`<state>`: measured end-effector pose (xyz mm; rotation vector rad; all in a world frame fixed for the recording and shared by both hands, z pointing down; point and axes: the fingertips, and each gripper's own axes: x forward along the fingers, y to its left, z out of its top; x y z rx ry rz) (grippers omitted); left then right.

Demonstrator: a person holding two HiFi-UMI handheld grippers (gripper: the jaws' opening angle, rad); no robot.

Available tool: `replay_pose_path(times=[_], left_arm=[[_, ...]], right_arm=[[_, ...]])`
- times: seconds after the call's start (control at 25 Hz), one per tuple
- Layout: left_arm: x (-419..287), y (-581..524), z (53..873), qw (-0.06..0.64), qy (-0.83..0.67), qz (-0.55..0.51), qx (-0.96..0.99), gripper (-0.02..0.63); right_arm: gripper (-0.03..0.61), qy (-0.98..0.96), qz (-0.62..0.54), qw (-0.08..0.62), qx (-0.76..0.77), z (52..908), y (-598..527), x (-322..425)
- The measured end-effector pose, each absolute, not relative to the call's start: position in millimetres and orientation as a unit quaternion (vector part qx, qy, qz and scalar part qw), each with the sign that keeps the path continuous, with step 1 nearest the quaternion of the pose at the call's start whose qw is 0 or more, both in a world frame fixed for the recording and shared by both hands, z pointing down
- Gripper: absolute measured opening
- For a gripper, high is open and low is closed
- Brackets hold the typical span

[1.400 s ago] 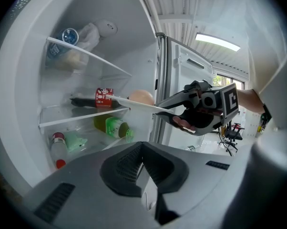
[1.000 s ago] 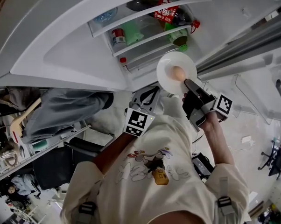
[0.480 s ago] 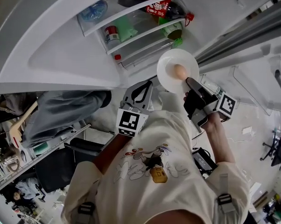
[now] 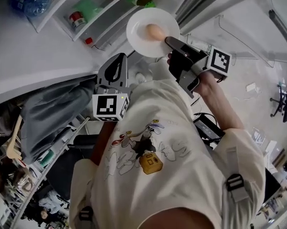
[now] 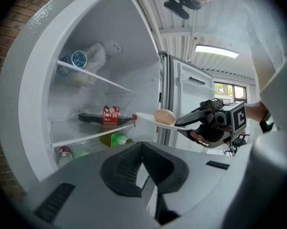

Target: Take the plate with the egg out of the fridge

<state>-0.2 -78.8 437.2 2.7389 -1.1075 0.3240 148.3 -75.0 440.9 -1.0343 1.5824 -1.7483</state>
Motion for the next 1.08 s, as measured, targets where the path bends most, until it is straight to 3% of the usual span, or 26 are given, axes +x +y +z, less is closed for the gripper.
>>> replay_pose_path(times=[1.08], left_arm=[[7.1,-69.4,447.5,0.106,-0.358,0.117,0.920,0.009]], right_arm=[[0.026,0.587,-0.656,0.287,-0.378,437.1,-72.0,145.2]])
